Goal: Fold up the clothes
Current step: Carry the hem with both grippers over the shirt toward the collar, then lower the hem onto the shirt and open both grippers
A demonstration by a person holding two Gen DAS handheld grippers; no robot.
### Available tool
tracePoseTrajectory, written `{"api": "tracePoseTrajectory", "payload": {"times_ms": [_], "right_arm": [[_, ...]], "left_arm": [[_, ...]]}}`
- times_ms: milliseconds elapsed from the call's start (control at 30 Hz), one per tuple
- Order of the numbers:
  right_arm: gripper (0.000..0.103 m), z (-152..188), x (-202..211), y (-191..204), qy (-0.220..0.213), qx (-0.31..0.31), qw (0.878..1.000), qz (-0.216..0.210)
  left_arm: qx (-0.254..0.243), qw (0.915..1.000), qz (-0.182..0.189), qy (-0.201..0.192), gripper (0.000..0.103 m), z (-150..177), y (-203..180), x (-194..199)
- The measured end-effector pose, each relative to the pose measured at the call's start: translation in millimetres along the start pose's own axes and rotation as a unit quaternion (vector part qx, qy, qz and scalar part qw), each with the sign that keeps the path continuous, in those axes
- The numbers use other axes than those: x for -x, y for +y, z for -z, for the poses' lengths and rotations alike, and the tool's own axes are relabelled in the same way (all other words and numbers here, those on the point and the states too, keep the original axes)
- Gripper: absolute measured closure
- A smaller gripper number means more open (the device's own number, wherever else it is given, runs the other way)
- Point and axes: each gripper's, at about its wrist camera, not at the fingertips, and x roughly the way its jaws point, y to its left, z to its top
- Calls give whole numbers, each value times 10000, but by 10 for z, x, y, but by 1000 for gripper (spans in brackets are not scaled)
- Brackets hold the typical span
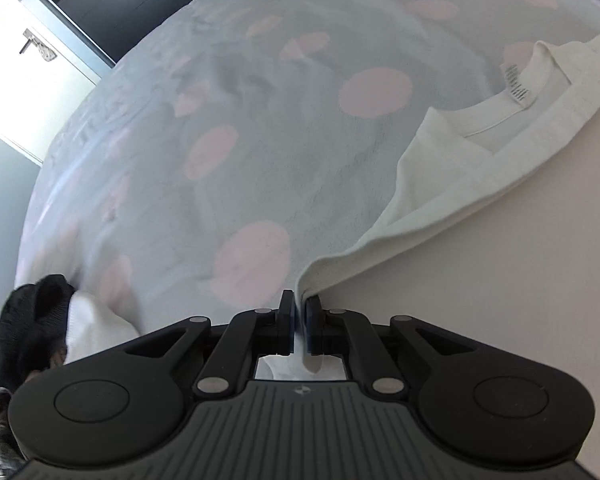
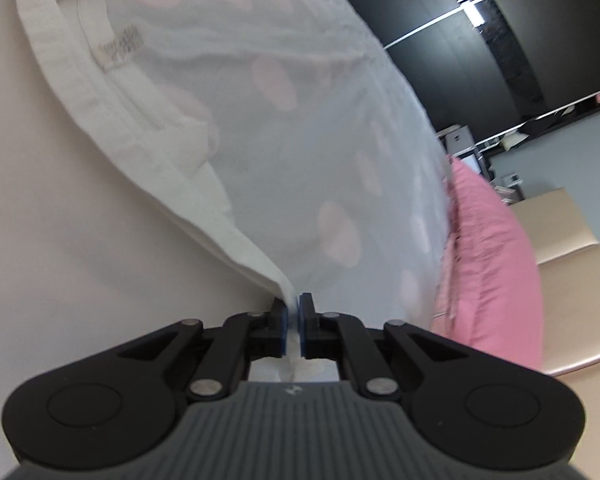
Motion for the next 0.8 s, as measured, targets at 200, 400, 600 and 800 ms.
{"api": "tracePoseTrajectory", "payload": {"times_ms": [200, 400, 600, 800], "right_arm": [[79, 33, -244, -27, 52, -596, 9982, -61], [73, 23, -374, -272, 233, -1497, 9881, 256], [72, 297, -31, -579, 138, -2377, 9712, 4], [72, 742, 498, -711, 363, -3231, 9421, -820]], "left_arm": [[376, 9992, -23, -114, 87, -22, 123, -144], [714, 9962, -351, -354, 82, -115, 250, -85], [913, 9936, -214, -636, 65, 93, 350, 312], [1295, 9887, 421, -625, 64, 611, 345, 802]]}}
